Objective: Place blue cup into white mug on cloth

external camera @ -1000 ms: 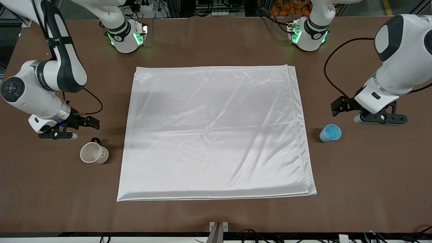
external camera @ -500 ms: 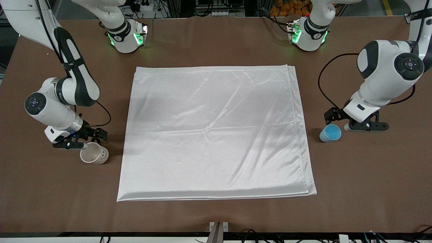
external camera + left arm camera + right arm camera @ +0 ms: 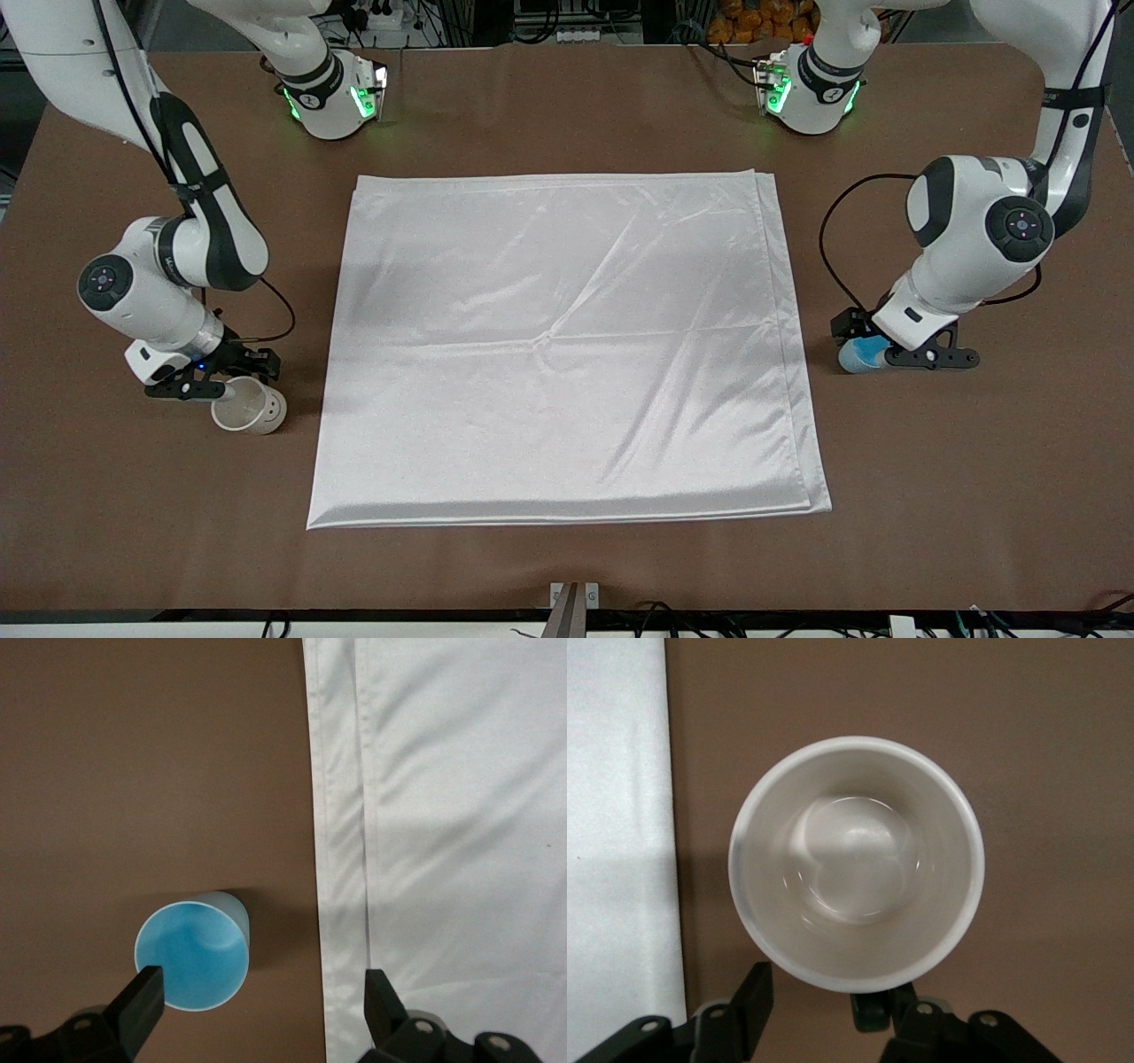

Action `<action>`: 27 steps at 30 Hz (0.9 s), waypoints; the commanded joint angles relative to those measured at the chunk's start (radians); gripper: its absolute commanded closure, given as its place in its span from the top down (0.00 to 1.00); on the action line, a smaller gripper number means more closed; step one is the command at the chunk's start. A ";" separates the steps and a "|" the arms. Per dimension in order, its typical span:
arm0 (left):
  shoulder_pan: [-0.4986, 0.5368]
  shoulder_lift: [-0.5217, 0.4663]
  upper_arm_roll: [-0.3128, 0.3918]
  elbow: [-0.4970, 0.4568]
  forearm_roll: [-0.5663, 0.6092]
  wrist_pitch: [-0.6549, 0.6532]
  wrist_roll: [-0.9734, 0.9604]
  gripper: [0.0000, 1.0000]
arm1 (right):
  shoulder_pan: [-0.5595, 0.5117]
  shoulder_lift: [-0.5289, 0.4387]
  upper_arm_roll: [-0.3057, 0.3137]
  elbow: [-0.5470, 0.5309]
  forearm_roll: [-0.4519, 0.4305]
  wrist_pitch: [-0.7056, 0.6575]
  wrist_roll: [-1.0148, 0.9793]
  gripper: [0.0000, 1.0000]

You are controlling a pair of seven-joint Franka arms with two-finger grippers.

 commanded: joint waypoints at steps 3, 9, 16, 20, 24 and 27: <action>0.000 0.046 0.003 -0.007 -0.002 0.051 0.018 1.00 | -0.028 0.016 0.011 0.029 0.004 0.000 -0.060 0.00; 0.000 0.082 0.011 -0.019 -0.002 0.103 0.018 1.00 | -0.027 -0.001 0.013 0.032 0.004 -0.009 -0.058 0.00; 0.000 0.125 0.011 -0.024 -0.002 0.146 0.018 1.00 | 0.009 -0.047 0.020 0.069 0.012 -0.078 -0.048 0.00; 0.000 0.145 0.013 -0.026 -0.002 0.161 0.018 1.00 | 0.053 -0.063 0.022 0.129 0.015 -0.173 -0.022 0.00; 0.000 0.149 0.025 -0.029 -0.002 0.163 0.018 0.99 | 0.108 -0.069 0.022 0.218 0.015 -0.297 0.041 0.00; 0.000 0.159 0.025 -0.030 -0.002 0.163 0.018 0.96 | 0.159 -0.075 0.022 0.265 0.015 -0.345 0.075 0.00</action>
